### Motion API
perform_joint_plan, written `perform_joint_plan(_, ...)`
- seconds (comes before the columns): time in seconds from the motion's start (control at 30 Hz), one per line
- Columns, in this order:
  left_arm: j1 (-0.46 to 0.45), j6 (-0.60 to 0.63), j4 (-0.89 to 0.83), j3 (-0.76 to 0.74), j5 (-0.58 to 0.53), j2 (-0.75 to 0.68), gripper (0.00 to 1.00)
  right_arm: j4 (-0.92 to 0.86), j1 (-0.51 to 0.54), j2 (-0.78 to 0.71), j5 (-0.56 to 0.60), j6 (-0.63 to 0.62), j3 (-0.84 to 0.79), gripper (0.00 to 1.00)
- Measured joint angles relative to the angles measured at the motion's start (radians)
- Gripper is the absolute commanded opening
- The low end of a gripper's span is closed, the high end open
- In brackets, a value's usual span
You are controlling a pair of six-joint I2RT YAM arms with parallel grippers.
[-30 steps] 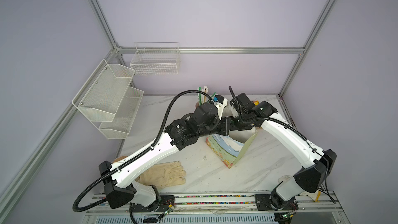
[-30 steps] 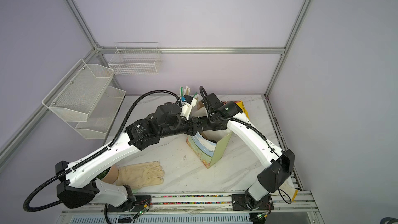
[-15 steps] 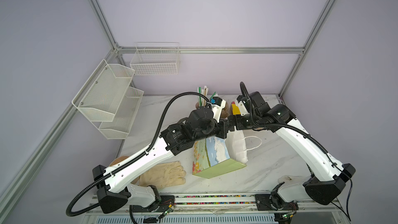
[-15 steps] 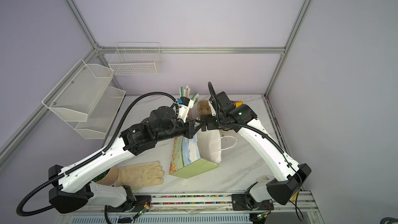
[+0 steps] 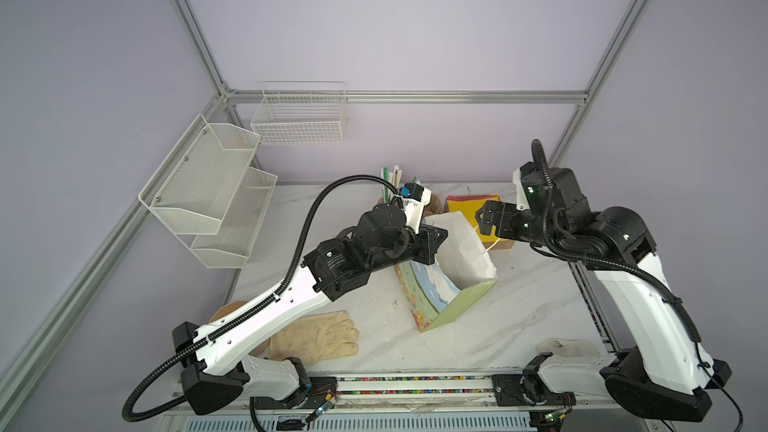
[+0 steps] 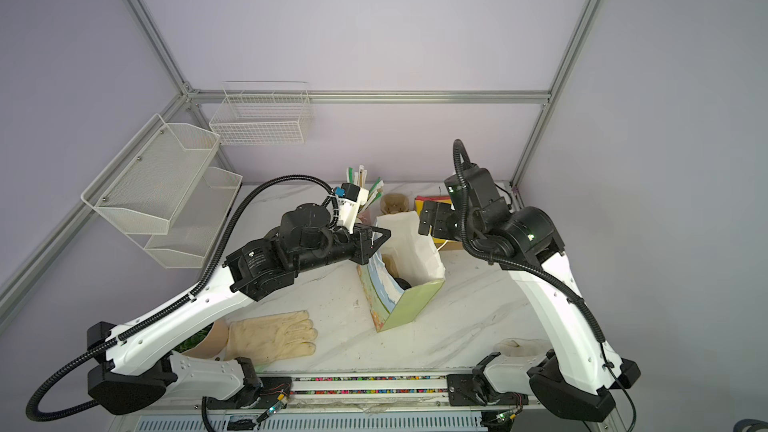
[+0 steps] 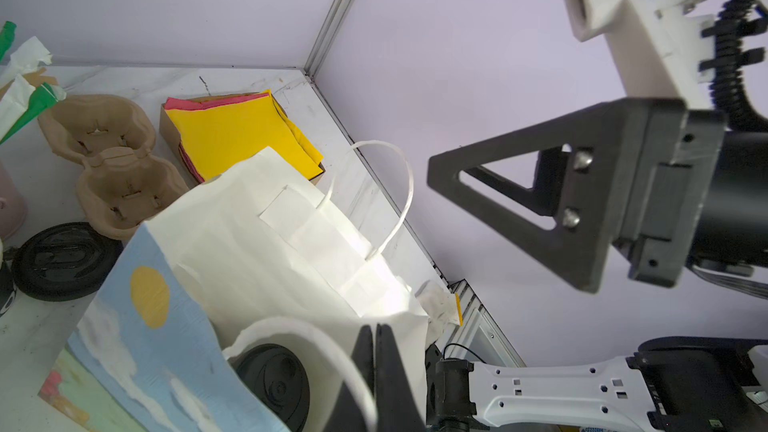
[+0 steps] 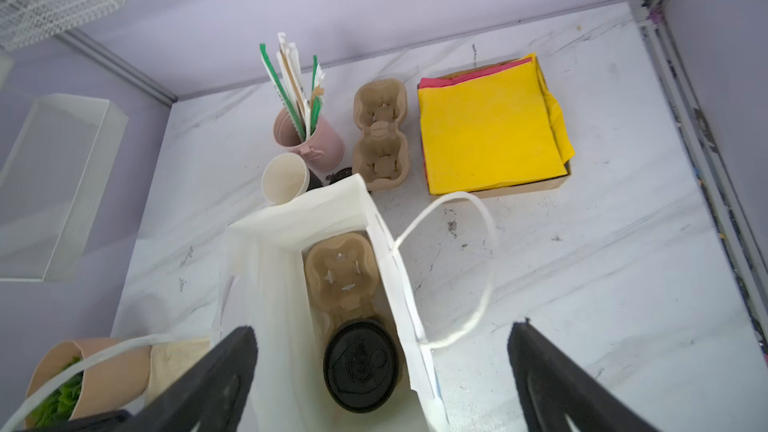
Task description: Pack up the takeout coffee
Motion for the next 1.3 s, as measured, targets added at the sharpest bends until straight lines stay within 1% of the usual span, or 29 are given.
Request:
perform_joint_plan(0.13,0.000,0.000,0.010,-0.015,0.000,0.000,0.00,-0.015,-0.029,-0.018,0.003,0.009,-0.050,0.96)
perform_joint_plan(0.27,0.000,-0.001,0.019,-0.043,0.001,0.000,0.00,-0.003,-0.036,-0.007,-0.016,0.007,-0.128,0.89)
perform_joint_plan(0.4,0.000,-0.001,0.030,-0.067,0.000,-0.002,0.00,0.012,-0.046,-0.010,-0.037,0.012,-0.188,0.89)
perform_joint_plan(0.53,0.000,-0.002,0.043,-0.077,0.001,-0.005,0.00,0.062,-0.056,-0.037,-0.093,0.014,-0.293,0.87)
perform_joint_plan(0.6,0.000,-0.002,0.047,-0.077,0.001,-0.006,0.00,0.097,-0.058,-0.051,-0.126,0.013,-0.336,0.82)
perform_joint_plan(0.73,0.000,-0.002,0.051,-0.079,0.001,-0.007,0.00,0.180,-0.058,-0.076,-0.193,0.010,-0.394,0.67)
perform_joint_plan(0.8,0.000,-0.002,0.053,-0.084,0.001,-0.010,0.00,0.212,-0.058,-0.083,-0.209,0.009,-0.410,0.60)
perform_joint_plan(0.87,0.000,-0.002,0.058,-0.092,0.001,-0.018,0.00,0.235,-0.058,-0.087,-0.214,0.005,-0.428,0.52)
perform_joint_plan(0.97,0.000,-0.002,0.058,-0.095,0.000,-0.024,0.00,0.262,-0.060,-0.087,-0.212,0.005,-0.457,0.42)
perform_joint_plan(1.07,0.000,-0.002,0.064,-0.095,0.001,-0.024,0.00,0.286,-0.062,-0.089,-0.201,0.003,-0.481,0.28)
perform_joint_plan(1.13,0.000,-0.002,0.065,-0.095,0.001,-0.024,0.00,0.299,-0.063,-0.091,-0.193,0.005,-0.488,0.21)
perform_joint_plan(1.17,0.000,-0.002,0.066,-0.095,0.001,-0.024,0.00,0.306,-0.063,-0.093,-0.188,0.004,-0.489,0.14)
perform_joint_plan(1.2,0.000,-0.002,0.065,-0.095,0.001,-0.024,0.00,0.311,-0.063,-0.094,-0.185,0.001,-0.489,0.00)
perform_joint_plan(1.3,0.000,-0.002,0.067,-0.095,0.001,-0.024,0.00,0.324,-0.064,-0.105,-0.172,0.002,-0.489,0.00)
